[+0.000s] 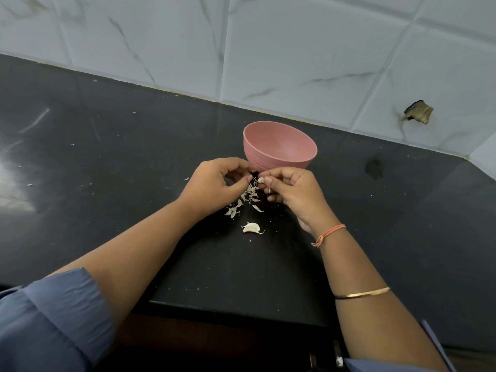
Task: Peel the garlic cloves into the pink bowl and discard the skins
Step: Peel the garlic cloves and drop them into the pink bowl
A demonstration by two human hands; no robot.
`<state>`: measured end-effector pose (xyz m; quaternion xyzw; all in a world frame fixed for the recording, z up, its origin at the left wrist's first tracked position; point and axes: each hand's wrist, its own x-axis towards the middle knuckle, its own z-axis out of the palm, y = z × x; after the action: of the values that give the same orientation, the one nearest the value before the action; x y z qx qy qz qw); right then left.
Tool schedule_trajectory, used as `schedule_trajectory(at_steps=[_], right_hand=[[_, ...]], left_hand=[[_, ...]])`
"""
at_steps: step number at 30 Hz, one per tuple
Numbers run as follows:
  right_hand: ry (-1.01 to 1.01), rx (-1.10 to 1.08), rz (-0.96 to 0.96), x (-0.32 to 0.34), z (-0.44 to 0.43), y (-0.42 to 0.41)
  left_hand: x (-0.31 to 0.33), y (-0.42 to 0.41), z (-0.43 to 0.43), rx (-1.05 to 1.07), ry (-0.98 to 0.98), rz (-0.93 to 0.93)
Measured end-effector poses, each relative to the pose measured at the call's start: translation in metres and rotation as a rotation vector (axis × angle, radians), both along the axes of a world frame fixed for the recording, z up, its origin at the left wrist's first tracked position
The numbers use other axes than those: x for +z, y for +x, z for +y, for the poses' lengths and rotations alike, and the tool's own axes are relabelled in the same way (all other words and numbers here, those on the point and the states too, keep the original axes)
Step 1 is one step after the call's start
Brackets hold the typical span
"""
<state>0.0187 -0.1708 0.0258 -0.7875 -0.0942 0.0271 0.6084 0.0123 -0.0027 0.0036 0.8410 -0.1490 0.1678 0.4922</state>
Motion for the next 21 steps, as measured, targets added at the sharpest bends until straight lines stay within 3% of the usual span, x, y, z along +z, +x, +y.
schedule_trajectory(at_steps=[9, 21], right_hand=[[0.139, 0.0, 0.055, -0.0008, -0.0009, -0.0001], [0.078, 0.021, 0.003, -0.0043, 0.0013, -0.0004]], left_hand=[[0.0018, -0.0022, 0.0013, -0.055, 0.041, -0.043], [0.0006, -0.001, 0.0013, -0.041, 0.037, -0.052]])
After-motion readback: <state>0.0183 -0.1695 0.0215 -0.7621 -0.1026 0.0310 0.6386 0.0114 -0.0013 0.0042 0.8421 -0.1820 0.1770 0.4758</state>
